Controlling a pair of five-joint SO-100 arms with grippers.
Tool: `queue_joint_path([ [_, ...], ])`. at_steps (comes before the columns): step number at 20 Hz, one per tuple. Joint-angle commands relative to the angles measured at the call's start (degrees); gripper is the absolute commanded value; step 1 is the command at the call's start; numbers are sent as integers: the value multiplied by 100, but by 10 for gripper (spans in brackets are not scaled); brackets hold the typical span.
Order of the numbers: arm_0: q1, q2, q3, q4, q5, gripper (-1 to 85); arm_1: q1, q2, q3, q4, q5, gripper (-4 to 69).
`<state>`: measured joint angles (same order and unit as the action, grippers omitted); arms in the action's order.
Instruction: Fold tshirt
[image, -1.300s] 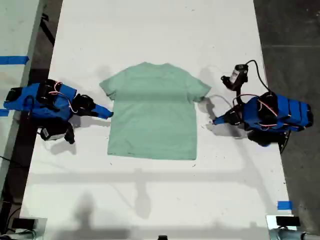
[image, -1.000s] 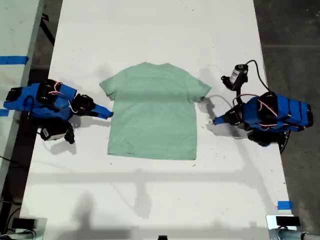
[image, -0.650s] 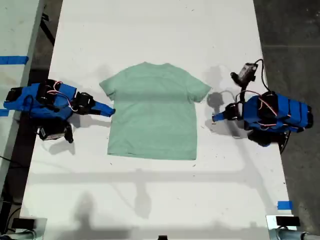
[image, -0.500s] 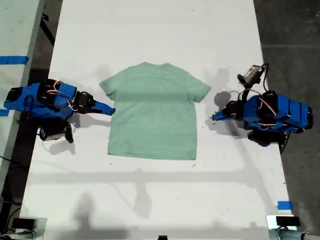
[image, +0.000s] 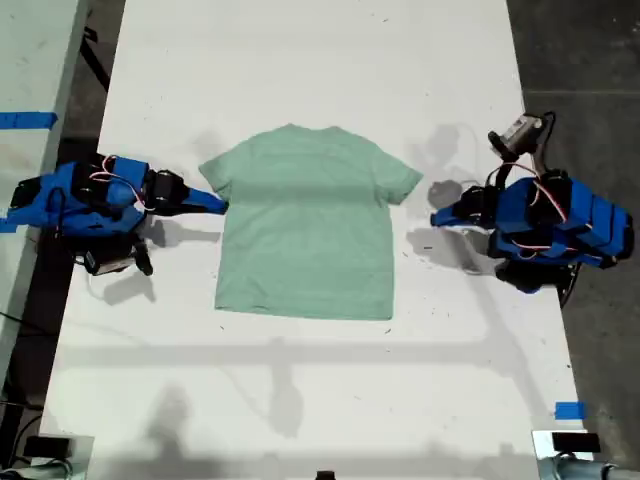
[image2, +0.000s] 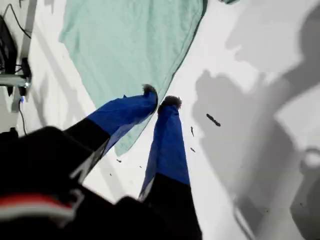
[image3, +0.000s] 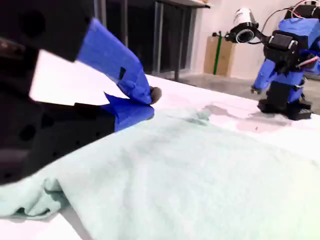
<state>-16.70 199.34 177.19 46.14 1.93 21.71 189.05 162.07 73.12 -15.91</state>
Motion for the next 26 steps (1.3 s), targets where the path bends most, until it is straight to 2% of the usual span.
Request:
queue_joint_path([
  [1, -352, -1143, -1301, 316, -62, 1, 431, -1986, -1863, 158, -782, 55],
  [3, -615, -2865, -2733, 1063, 193, 1, 782, -3349, -3190, 492, -1397, 59],
  [6, -1371, -5036, -4816, 2479, 1195, 1, 1274, -4834, -4843, 1125, -2171, 66],
  [9, -2224, -6495, -6363, 3419, 2329, 11, 1670, -5933, -6091, 1758, -2751, 88],
  [11, -2689, -7207, -7040, 3806, 2865, 35, 1811, -6407, -6671, 1969, -3023, 110],
  [16, -3032, -7356, -7066, 3788, 3322, 59, 2048, -6838, -7233, 1960, -3938, 252],
  [20, -3120, -7207, -7022, 3823, 3445, 71, 2347, -6996, -7031, 1600, -4755, 311],
  [26, -3006, -7471, -6935, 3744, 3445, 98, 2821, -7523, -5273, -105, -5493, 371],
])
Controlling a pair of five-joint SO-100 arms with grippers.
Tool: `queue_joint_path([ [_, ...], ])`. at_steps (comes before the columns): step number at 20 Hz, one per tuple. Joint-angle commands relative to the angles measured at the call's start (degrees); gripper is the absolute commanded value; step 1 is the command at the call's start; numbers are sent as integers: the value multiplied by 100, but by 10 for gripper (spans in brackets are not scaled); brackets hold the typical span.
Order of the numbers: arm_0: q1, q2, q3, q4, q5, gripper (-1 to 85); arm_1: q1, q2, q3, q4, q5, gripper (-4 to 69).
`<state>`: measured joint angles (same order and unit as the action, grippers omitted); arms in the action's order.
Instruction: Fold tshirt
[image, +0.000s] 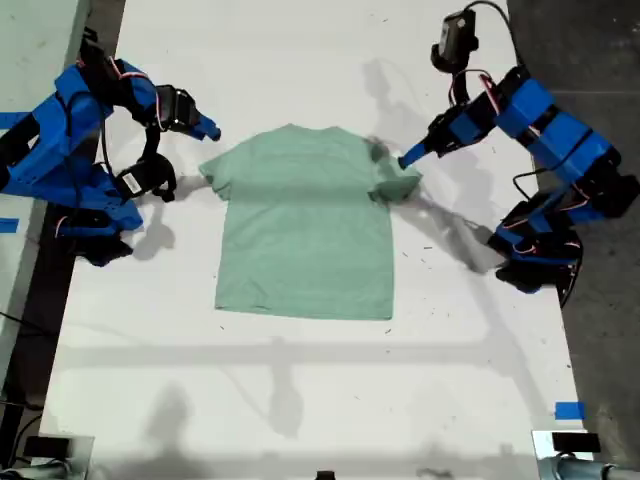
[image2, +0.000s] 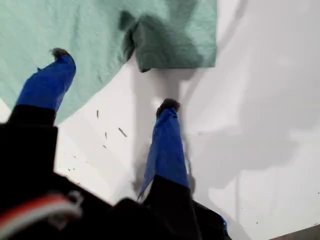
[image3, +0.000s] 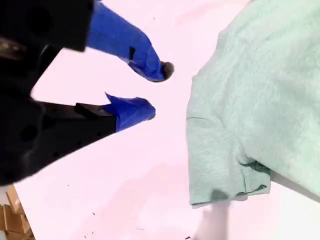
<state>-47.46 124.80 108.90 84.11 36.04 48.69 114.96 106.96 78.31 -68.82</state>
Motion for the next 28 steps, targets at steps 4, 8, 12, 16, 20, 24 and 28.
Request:
queue_joint_path([
  [4, 211, -237, -114, -220, 18, 101, 308, -1028, 800, -1696, -290, 377],
  [8, 246, -299, -123, -299, 26, 100, 475, -2145, 615, -2197, -237, 377],
  [12, 290, -308, -123, -343, 0, 100, 721, -3173, 62, -2250, -220, 370],
  [16, 290, -334, -114, -369, -9, 101, 800, -3472, -352, -2013, -264, 340],
  [20, 299, -360, -114, -396, -9, 101, 835, -3568, -466, -2004, -352, 271],
  [24, 299, -360, -97, -413, -9, 101, 861, -3568, -475, -1969, -378, 70],
  [28, 334, -369, -79, -413, -9, 101, 923, -3542, -563, -1626, -545, 9],
])
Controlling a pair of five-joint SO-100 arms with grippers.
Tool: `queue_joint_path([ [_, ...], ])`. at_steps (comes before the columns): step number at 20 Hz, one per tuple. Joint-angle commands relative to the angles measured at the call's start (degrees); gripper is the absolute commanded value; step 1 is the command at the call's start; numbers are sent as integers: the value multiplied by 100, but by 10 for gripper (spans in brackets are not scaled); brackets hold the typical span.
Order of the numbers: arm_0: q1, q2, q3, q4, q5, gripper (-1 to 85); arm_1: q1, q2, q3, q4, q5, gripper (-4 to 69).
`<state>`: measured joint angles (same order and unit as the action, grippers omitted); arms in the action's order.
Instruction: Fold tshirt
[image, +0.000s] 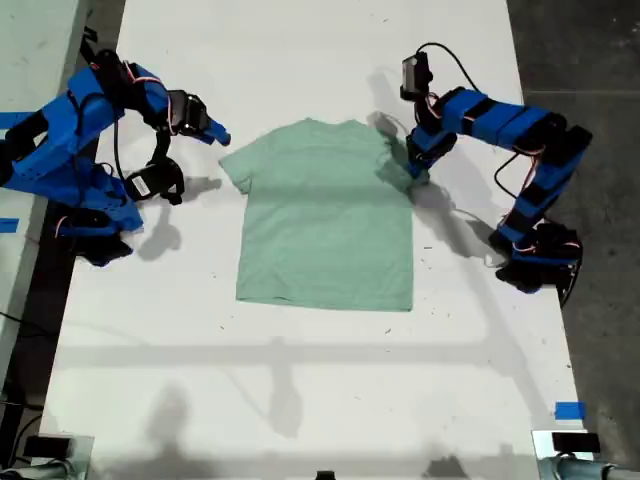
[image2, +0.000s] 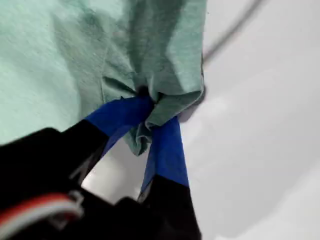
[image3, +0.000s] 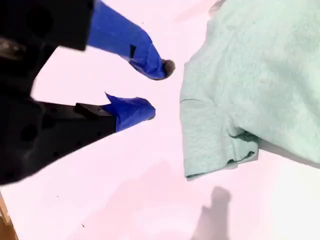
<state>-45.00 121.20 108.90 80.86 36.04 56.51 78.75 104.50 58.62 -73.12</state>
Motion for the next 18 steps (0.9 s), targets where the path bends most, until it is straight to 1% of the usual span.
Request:
queue_joint_path([
  [1, 97, -9, -79, -79, -9, 101, 185, 185, -316, 536, -158, 2],
  [4, 105, 0, -79, -62, -9, 102, 272, 896, -299, 1292, -264, 2],
  [6, 97, 9, -79, -62, -9, 103, 185, 1512, -404, 1828, -211, 2],
  [9, 97, 9, -79, -88, -9, 103, -264, 1890, -1169, 2435, 97, 2],
  [11, 105, 9, -97, -97, -9, 103, -694, 1670, -1898, 2558, 457, 2],
  [14, 123, 18, -97, -97, -9, 103, -1327, 721, -3226, 2628, 967, 2],
  [18, 149, 26, -105, -105, -26, 103, -1907, -835, -4720, 2373, 1529, 2],
])
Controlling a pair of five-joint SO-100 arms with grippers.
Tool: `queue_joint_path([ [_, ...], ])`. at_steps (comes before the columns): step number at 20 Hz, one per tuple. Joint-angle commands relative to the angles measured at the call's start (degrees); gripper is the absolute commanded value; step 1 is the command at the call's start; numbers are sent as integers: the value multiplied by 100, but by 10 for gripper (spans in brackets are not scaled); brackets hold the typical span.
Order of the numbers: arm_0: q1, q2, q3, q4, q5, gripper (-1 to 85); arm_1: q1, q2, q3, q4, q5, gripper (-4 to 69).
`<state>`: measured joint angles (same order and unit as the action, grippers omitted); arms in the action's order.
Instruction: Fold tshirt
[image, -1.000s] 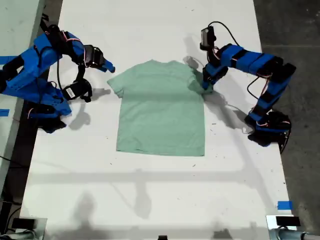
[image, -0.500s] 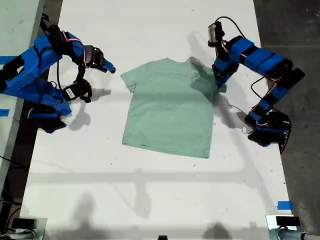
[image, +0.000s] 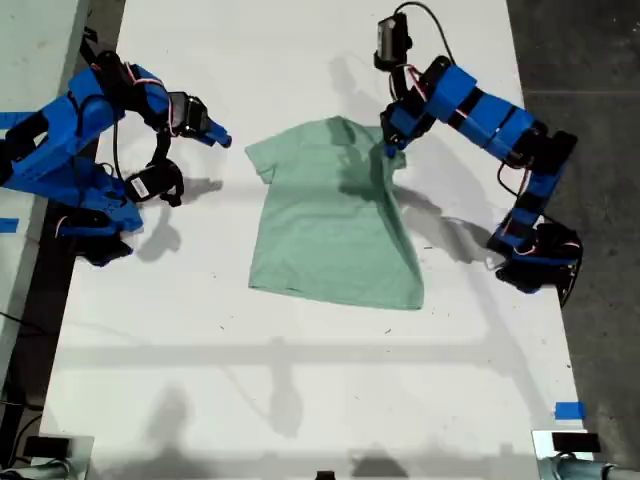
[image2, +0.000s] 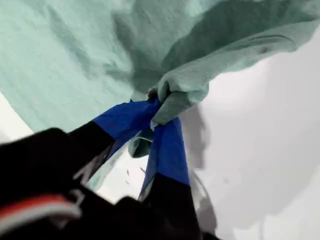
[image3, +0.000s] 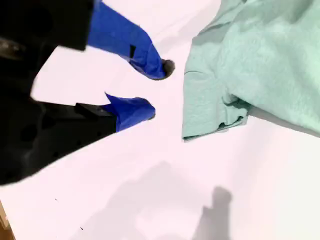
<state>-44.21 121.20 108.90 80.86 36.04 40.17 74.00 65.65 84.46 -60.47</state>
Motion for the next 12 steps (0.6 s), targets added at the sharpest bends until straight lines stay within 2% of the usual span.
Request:
queue_joint_path([
  [1, 79, 35, -105, -97, -26, 103, -387, -721, -1037, -387, 352, 8],
  [2, 79, 44, -105, -97, -26, 104, -510, -1072, -1222, -563, 431, 59],
  [3, 79, 44, -105, -105, -26, 104, -642, -1424, -1468, -703, 466, 140],
  [4, 79, 44, -105, -114, -26, 104, -756, -1731, -1688, -773, 492, 279],
  [5, 79, 44, -105, -114, -26, 106, -817, -1969, -1934, -765, 510, 367],
  [9, 44, 18, -88, -26, -26, 152, -712, -1608, -2206, 35, 457, 285],
  [12, -18, 18, -123, 18, -26, 186, -536, -633, -1916, 782, 246, 267],
])
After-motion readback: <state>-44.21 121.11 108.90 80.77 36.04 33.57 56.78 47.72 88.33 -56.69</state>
